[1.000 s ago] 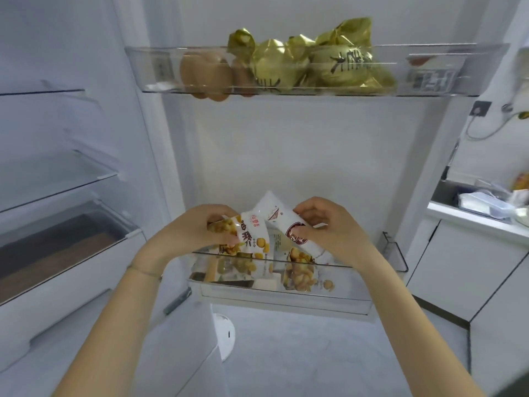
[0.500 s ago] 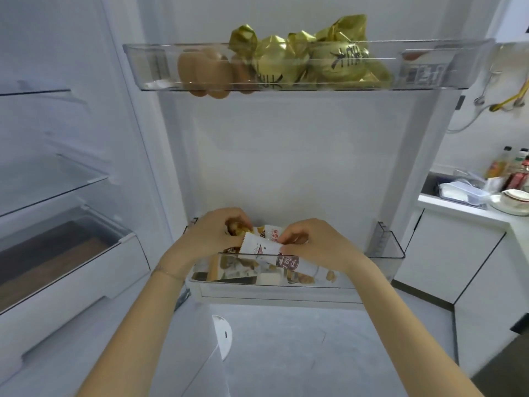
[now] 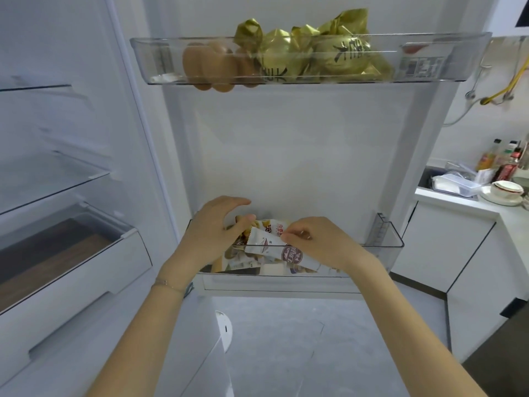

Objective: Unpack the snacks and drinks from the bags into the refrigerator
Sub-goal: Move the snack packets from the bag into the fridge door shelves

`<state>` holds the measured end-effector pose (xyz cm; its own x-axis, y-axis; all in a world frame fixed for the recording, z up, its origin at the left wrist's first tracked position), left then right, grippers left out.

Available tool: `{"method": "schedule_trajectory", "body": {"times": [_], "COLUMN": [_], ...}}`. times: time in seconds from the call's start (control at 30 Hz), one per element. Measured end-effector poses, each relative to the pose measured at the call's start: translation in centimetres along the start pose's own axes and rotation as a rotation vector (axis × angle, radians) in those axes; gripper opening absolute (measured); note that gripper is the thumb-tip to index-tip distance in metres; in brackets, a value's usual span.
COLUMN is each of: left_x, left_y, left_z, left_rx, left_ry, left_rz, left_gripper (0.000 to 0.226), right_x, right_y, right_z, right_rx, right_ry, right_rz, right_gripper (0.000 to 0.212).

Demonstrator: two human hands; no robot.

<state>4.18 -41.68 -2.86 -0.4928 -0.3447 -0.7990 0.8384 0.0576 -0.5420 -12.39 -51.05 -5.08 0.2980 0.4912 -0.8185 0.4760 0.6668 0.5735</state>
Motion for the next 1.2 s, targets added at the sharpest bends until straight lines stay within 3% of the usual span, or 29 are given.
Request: {"method": "schedule_trajectory", "body": {"times": [0.17, 0.5, 0.73, 1.0, 1.2], "left_x": [0.9, 5.3, 10.8, 21.4, 30.8], "left_y": [-1.8, -6.1, -13.7, -28.1, -37.5], "left_z": [-0.9, -0.3, 0.7, 3.0, 5.0], "left_rx": [0.094, 0.25, 0.42, 0.722, 0.772], "left_ry": [-0.074, -0.034, 0.093, 0.201, 0.286], "left_rz": [0.174, 0.276, 0.213, 0.165, 0.154], "left_gripper": [0.067, 0.073, 0.076, 0.069, 0.07], "right_x": [0.2, -2.9, -5.3, -10.4, -14.2], "right_y": [0.4, -2.1, -7.5, -18.6, -26.0], "right_z": [-1.4, -8.5, -15.2, -26.9, -35.8], "right_rx": [0.021, 0.089, 0.288, 0.658, 0.829], "right_ry": [-0.112, -0.582, -0.656, -0.654, -0.681], "right_rz": [-0.096, -0.234, -0.311, -0.323, -0.342], "right_gripper": [0.03, 0.052, 0.061, 0.068, 0.07]}}
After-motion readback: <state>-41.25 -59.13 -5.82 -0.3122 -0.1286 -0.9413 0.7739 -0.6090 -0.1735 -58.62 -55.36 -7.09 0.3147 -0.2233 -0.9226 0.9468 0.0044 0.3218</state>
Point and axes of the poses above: each hand's wrist, its own z-axis towards the middle knuckle, its own x-axis out of the palm, y = z × x, the point moved 8 cm from there along z, towards the middle knuckle, and after that the axes turned 9 degrees about y, right-handed, at the moved point
